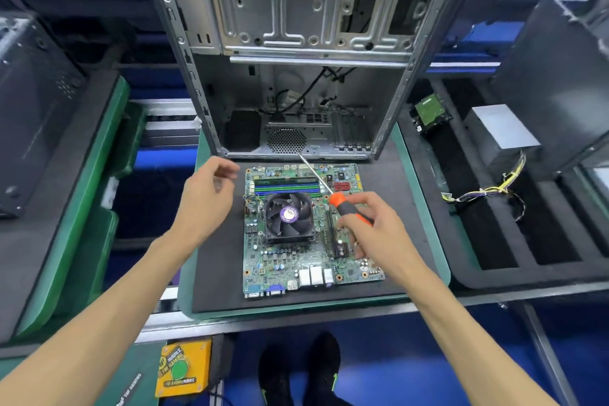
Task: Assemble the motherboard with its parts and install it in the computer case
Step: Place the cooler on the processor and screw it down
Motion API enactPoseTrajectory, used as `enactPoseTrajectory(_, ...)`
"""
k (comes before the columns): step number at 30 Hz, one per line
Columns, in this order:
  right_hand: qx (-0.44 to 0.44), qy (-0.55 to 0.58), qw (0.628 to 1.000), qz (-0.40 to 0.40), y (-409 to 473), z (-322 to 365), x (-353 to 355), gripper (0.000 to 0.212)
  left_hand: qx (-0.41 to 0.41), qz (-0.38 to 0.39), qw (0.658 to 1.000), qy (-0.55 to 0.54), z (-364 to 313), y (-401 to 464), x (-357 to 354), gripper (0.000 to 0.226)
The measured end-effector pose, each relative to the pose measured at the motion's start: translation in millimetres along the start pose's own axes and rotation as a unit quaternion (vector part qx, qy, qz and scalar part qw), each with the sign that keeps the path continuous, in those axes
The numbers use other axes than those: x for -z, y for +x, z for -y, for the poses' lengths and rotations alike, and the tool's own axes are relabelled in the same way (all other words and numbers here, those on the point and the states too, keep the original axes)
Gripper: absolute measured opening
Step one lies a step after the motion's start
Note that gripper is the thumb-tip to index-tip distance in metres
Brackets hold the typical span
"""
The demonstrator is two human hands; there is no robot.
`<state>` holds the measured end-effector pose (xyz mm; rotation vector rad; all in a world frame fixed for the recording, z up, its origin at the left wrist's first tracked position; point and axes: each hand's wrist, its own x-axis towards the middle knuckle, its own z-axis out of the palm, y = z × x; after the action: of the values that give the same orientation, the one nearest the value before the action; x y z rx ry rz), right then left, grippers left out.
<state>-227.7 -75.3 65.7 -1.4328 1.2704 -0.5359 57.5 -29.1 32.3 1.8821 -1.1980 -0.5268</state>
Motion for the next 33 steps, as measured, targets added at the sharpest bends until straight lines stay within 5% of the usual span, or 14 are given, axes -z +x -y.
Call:
enactPoseTrajectory(5,0.057,-0.054,0.996,-0.046,-18.3,13.1,27.2,0.024,-0.138,0.085,0.985,0.063,-38.9,-1.7,-11.7,0.032)
enactPoseTrajectory(8,0.068,-0.108,0.988,-0.082,-25.5,22.8,43.5,0.021,-0.197,0.210,0.934,0.210,-45.1,-7.5,-28.6,0.094)
enactPoseTrajectory(11,0.076,-0.199,0.973,-0.088,-26.2,35.0,58.3,0.016,-0.233,0.229,0.902,0.281,-35.7,-12.9,-49.7,0.115)
enactPoseTrajectory(19,0.068,-0.335,0.939,-0.029,-10.3,59.4,67.1,0.012,-0.203,0.199,0.937,0.206,-18.2,-25.5,-68.7,0.093)
enactPoseTrajectory(33,0.092,-0.408,0.908,0.036,16.9,81.0,68.0,0.011,-0.197,0.181,0.944,0.195,-16.0,-28.5,-71.9,0.088)
